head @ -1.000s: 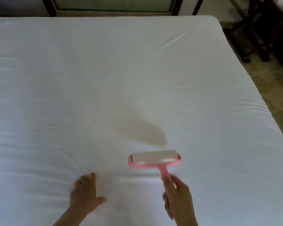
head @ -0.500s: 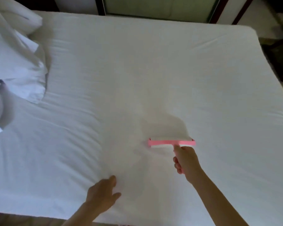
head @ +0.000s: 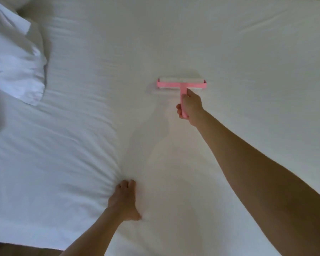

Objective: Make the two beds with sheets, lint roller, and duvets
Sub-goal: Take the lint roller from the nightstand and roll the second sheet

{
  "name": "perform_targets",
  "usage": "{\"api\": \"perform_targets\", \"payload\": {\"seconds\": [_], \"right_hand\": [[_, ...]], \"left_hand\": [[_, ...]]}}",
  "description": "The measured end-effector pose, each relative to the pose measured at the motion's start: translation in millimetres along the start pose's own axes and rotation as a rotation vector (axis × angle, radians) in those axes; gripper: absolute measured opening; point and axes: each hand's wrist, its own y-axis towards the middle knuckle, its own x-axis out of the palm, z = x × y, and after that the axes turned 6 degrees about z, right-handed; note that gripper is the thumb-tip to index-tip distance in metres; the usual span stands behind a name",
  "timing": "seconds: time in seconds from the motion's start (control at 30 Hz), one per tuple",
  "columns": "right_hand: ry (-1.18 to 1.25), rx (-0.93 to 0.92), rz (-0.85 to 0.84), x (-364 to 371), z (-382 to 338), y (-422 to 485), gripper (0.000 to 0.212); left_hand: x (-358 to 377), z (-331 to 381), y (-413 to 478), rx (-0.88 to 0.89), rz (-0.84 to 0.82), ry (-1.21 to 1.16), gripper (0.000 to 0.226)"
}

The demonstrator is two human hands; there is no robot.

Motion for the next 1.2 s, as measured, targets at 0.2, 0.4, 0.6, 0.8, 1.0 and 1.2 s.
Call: {"api": "perform_targets", "payload": {"seconds": [0.2, 0.4, 0.6, 0.8, 1.0, 1.2], "right_hand": [[-0.022, -0.044, -0.02, -37.2, 103.7, -88.9, 0.034], [-0.138, 0.086, -0.11, -121.5, 212.5, -252.2, 0.024], [-0.03, -0.016, -0.006, -221.4, 196.5, -309.2, 0.014], [-0.179, -0.332, 0.105, -250.0, 147.3, -192.5, 0.024], [-0.312, -0.215, 0.114, -301.4, 163.6, -101.0, 0.029], [-0.454, -0.078, 0.033, -430.6, 281.3, -191.5, 0.012]], "left_hand": [[3.9, 3.9, -26.9, -0.067, 0.1, -0.107, 0.08], [41.6, 36.7, -105.3, -0.126, 0.242, -0.316, 0.032], [69.4, 74.6, -141.2, -0.104, 0.334, -0.434, 0.022], [100.8, 142.4, -146.6, -0.093, 0.371, -0.562, 0.021], [108.4, 212.4, -132.8, -0.065, 0.417, -0.556, 0.015], [111.7, 311.0, -122.2, -0.091, 0.414, -0.522, 0.013]]}}
